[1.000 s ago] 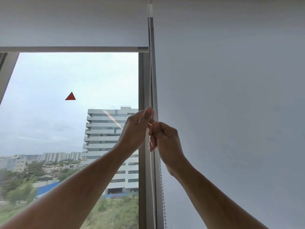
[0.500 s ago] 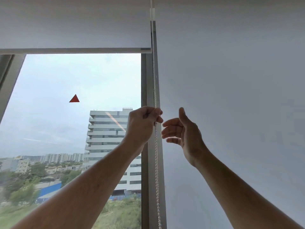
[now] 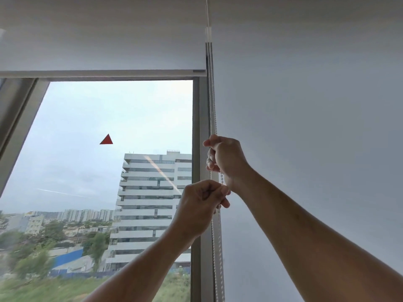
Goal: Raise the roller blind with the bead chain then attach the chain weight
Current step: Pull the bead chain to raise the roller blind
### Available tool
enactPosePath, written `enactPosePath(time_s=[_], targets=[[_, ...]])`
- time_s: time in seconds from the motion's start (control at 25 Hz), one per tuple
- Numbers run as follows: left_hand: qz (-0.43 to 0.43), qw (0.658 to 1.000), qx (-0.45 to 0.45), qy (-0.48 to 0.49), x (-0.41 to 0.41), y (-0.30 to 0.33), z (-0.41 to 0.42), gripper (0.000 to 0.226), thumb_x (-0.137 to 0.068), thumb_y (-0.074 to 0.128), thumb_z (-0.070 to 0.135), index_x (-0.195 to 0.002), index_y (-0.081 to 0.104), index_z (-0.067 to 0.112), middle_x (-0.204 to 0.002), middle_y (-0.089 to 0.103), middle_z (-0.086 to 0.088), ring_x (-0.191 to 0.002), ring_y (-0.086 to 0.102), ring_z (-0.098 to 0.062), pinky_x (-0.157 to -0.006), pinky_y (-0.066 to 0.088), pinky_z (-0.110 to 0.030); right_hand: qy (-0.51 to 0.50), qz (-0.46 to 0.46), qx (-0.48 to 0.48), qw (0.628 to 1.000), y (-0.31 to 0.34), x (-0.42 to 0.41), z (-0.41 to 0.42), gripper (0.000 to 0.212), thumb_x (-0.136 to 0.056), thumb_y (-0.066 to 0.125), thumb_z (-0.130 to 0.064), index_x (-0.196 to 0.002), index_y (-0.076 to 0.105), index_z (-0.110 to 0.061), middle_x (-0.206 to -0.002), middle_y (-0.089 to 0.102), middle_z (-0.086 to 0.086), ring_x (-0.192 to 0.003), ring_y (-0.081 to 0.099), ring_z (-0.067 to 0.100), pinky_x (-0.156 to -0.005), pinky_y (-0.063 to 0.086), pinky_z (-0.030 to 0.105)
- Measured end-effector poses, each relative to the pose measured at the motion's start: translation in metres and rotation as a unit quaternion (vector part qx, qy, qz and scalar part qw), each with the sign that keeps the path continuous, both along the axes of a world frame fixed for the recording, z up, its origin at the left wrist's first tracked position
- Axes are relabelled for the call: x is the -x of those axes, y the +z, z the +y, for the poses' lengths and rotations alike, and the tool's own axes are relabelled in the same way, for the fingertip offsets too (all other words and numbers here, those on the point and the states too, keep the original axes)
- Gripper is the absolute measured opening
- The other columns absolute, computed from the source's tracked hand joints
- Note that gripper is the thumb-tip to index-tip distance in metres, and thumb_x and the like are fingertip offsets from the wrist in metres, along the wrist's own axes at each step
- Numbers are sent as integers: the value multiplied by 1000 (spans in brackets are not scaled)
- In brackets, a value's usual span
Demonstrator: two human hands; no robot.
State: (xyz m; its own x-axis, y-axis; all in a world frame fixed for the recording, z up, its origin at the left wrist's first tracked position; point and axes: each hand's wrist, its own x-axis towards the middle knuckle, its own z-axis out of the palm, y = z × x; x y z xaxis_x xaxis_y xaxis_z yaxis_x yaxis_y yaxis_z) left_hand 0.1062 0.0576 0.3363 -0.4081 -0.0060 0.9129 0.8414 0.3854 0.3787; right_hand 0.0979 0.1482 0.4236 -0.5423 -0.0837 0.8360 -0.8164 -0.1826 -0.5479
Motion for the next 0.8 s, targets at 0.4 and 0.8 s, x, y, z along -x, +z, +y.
enactPosePath(time_s=[0.4,0.8], targets=[[22,997,-50,59,8,18,-28,45,-96,40,47,-71,72,27,-75,74,10,-71,68,-3,-67,49,-23,-21,83,3,996,-32,8,2,39,-102,39,-7,-71,61,-13,-49,52,0,-45,51,10,-53,50,25],[-17,996,-81,-23,-3,74,0,27,-95,56,30,-90,72,9,-72,72,0,-71,62,-14,-58,47,-21,4,77,-15,997,-82,21,-3,41,-105,36,-11,-72,61,-10,-48,53,0,-43,51,12,-52,50,23]])
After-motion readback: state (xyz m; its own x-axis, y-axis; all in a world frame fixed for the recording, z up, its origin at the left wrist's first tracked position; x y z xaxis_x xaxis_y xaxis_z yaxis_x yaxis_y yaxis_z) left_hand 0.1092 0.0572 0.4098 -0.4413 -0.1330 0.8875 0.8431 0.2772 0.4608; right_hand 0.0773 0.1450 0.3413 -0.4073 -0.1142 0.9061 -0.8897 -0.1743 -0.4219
